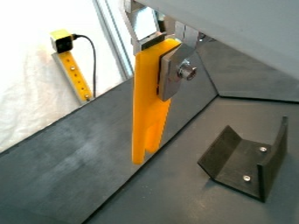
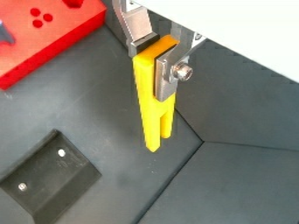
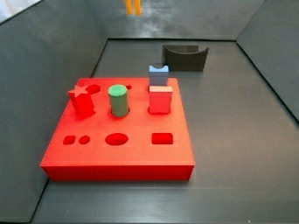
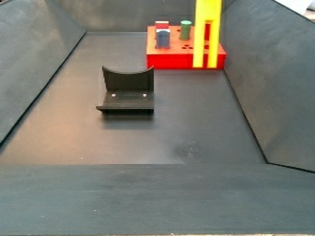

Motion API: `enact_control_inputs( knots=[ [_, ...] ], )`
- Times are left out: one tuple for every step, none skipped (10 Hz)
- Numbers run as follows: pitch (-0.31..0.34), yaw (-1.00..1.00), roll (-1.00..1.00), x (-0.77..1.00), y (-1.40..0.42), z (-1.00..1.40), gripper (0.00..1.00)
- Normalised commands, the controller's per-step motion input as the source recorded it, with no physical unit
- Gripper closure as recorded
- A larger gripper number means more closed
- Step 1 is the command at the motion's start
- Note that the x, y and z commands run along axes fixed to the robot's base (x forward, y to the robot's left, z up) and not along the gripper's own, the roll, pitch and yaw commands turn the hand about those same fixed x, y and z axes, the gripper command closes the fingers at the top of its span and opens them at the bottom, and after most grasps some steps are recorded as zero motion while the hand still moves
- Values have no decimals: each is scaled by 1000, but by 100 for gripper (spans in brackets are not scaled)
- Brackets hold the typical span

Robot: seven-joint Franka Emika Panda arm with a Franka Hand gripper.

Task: Pick up the square-circle object. Move up. Place the square-circle object on the fixture. Regrasp the square-circle object. Rotate the square-circle object. Move to above the board. Insert the square-circle object.
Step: Rotate the square-circle object.

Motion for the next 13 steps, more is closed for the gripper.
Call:
enact_control_inputs(
  knots=[
    [232, -812, -1000, 103, 37, -41, 100],
    [251, -797, -1000, 74, 66, -17, 100],
    [304, -785, -1000, 15, 12, 4, 100],
    [346, -772, -1000, -1, 3, 17, 100],
    [383, -725, -1000, 16, 27, 26, 100],
    [387, -653, -939, 18, 27, 22, 100],
    [324, -384, -604, 35, 17, 25, 100],
    [290, -275, -459, 50, 9, 26, 100],
    [212, -131, -264, 68, 10, 7, 100],
    [47, -1000, -59, -27, 23, 0, 100],
    [39, -1000, -52, -37, 23, 7, 100],
    [41, -1000, -59, -38, 23, 13, 100],
    [45, -1000, -65, -33, 22, 16, 100]
  ],
)
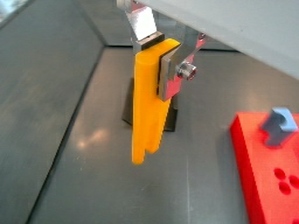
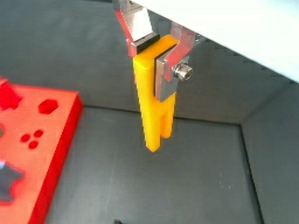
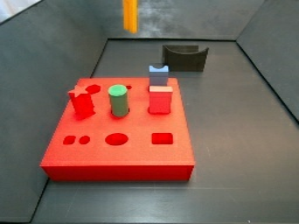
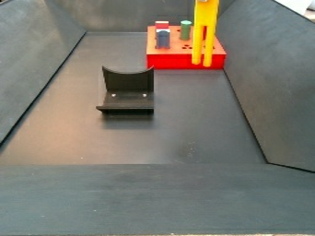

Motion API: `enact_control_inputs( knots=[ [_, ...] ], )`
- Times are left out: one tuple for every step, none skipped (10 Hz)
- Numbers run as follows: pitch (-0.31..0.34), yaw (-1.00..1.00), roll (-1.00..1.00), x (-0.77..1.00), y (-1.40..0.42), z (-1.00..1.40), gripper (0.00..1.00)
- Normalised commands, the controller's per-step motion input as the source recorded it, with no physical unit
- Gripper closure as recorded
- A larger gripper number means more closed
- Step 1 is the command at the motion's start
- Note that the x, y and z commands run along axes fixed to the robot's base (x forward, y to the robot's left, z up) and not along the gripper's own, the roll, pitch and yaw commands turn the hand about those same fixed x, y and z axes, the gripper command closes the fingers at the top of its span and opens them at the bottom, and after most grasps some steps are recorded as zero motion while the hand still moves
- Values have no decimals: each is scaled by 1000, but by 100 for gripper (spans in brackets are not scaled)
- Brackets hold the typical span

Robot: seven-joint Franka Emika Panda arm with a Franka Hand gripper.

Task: Pick up the square-circle object. Move up. Place the square-circle object on the fixture. Regrasp the square-circle object. Rotate the square-circle object. Move to above the board. Insert the square-circle object.
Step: Rotate the square-circle object.

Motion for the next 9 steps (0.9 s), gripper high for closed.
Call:
enact_control_inputs(
  knots=[
    [49, -1000, -72, -27, 22, 19, 100],
    [55, -1000, -81, -23, 21, 20, 100],
    [65, -1000, -98, -21, 21, 22, 100],
    [76, -1000, -115, -19, 21, 23, 100],
    [86, -1000, -130, -17, 20, 24, 100],
    [102, -870, -157, -15, 20, 26, 100],
    [97, -535, -156, -10, 20, 28, 100],
    [91, -339, -156, -5, 19, 31, 100],
    [88, -221, -156, -2, 18, 32, 100]
  ],
)
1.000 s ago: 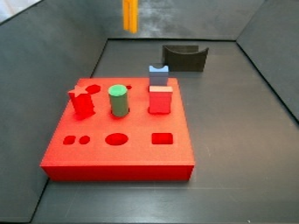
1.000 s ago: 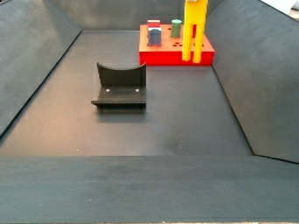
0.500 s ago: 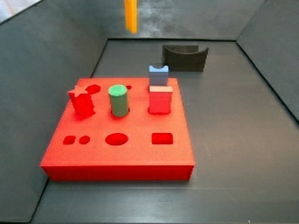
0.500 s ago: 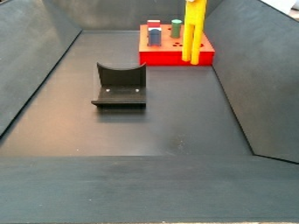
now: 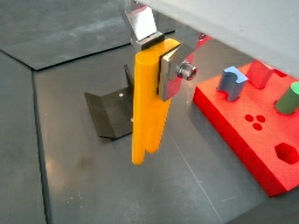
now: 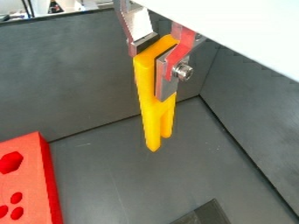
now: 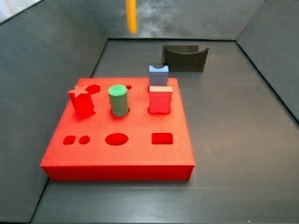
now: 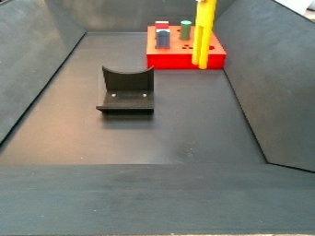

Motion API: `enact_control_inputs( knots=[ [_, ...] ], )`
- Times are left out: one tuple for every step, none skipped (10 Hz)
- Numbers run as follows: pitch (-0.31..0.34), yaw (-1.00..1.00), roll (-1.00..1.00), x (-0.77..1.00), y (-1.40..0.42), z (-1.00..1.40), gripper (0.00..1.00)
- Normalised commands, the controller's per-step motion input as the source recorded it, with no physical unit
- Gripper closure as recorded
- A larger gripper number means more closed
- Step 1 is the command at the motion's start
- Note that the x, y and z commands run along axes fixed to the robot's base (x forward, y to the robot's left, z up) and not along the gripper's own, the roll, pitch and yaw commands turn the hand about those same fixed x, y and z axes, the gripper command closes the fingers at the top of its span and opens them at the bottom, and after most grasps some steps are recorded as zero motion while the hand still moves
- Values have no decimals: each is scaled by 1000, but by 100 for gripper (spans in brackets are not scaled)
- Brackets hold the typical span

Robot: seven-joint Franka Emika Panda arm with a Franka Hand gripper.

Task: Pick up the square-circle object. Move up. Place the square-circle object on the fixture. Regrasp the square-circle object. Rotate the square-circle object. Move to above the board. Insert the square-circle object.
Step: Rotate the square-circle object.

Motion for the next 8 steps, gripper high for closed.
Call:
enact_control_inputs(
  knots=[
    [60, -1000, -108, 0, 0, 0, 100],
    [65, -1000, -119, 1, 2, 0, 100],
    [81, -1000, -147, 1, 3, 1, 100],
    [84, -723, -155, 4, 5, 4, 100],
    [82, -571, -155, 6, 6, 7, 100],
    [81, -337, -155, 7, 7, 10, 100],
    [80, -228, -155, 9, 7, 12, 100],
    [79, -143, 45, 0, 0, -1000, 100]
  ],
)
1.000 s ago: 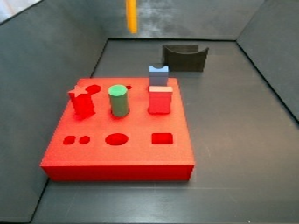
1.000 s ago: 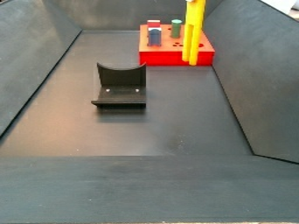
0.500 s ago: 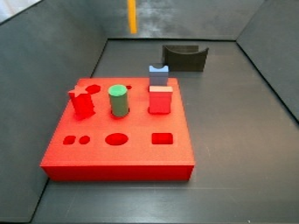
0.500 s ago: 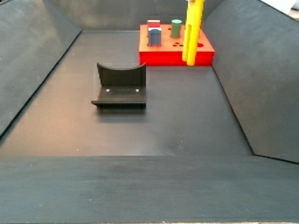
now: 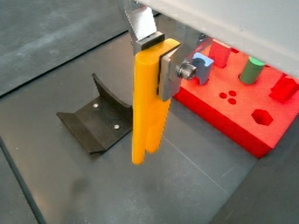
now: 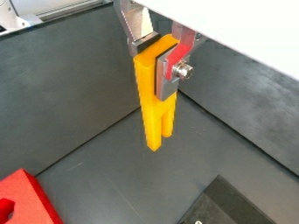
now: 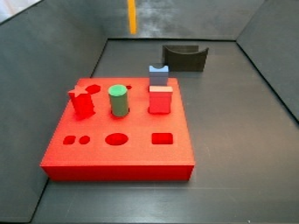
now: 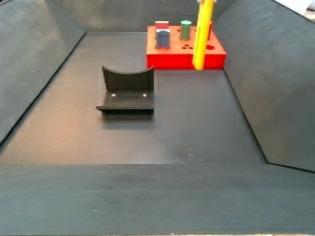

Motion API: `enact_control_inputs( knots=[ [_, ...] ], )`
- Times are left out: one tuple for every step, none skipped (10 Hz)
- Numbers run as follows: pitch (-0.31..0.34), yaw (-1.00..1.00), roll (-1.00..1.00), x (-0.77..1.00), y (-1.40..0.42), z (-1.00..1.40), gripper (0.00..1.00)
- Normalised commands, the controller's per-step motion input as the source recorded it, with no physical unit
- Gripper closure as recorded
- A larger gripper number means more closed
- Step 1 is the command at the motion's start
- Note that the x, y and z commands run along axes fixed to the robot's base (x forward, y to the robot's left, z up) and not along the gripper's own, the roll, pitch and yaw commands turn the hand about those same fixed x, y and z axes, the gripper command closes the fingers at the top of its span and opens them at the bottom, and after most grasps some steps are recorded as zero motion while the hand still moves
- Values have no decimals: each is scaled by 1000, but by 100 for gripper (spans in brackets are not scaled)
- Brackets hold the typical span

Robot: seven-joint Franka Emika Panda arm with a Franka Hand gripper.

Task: Pick up the square-circle object. Move up. Place the square-circle object on the fixture. Regrasp the square-circle object. Rotate the square-circle object. Move to above the board. Insert the square-circle object.
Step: Rotate the square-circle object.

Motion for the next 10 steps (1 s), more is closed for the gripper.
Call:
enact_control_inputs(
  knots=[
    [73, -118, 46, 4, 1, -1000, 100],
    [30, -88, 47, 28, 7, -1000, 100],
    [7, -74, 40, 22, 8, -1000, 100],
    [-27, -59, 32, 16, 9, -1000, 100],
    [-34, -53, 31, 14, 11, -1000, 100],
    [-36, -44, 30, 20, 18, -954, 100],
    [-33, -38, 30, 22, 21, -784, 100],
    [-31, -34, 31, 19, 21, -565, 100],
    [-34, -32, 31, 15, 20, -459, 100],
    [-39, -28, 31, 12, 20, -246, 100]
  ],
)
